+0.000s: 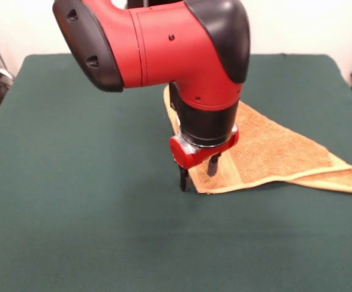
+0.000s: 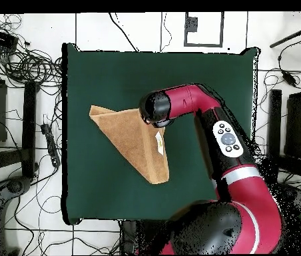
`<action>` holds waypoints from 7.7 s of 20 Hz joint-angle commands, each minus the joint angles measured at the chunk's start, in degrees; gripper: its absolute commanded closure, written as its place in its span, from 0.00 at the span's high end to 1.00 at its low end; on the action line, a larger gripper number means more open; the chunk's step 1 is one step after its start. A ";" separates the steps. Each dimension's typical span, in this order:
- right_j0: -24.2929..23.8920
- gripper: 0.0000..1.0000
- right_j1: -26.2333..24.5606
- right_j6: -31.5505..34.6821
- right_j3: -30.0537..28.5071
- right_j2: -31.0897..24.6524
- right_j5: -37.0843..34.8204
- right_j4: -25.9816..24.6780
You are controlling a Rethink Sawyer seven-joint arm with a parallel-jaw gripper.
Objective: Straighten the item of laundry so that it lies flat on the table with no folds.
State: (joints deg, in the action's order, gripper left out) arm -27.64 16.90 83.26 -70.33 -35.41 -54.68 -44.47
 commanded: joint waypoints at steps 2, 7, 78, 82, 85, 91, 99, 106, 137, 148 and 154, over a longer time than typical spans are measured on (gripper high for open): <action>2.89 1.00 -6.62 1.37 1.33 -0.73 9.66 0.27; 3.06 0.00 -6.72 1.43 1.63 -0.47 9.23 0.70; 8.31 0.00 4.37 6.58 -11.03 8.16 5.52 13.26; 8.13 0.00 5.14 6.34 -12.11 8.08 5.24 13.59; 8.02 0.00 5.70 6.62 -13.07 8.07 5.66 13.68; 8.14 0.00 6.31 6.58 -13.74 8.28 5.49 13.60; 8.17 0.00 6.57 6.60 -14.31 8.39 5.98 13.30; 8.44 0.00 7.36 7.84 -15.77 8.48 6.65 13.60; 10.05 0.00 8.92 8.72 -19.11 10.32 9.02 17.76; 11.06 0.00 10.43 9.72 -20.84 10.88 9.89 19.02; 11.69 0.00 11.30 10.68 -21.81 11.30 10.36 19.89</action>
State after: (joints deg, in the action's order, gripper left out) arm -19.23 28.60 83.26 -85.29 -24.70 -46.99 -27.12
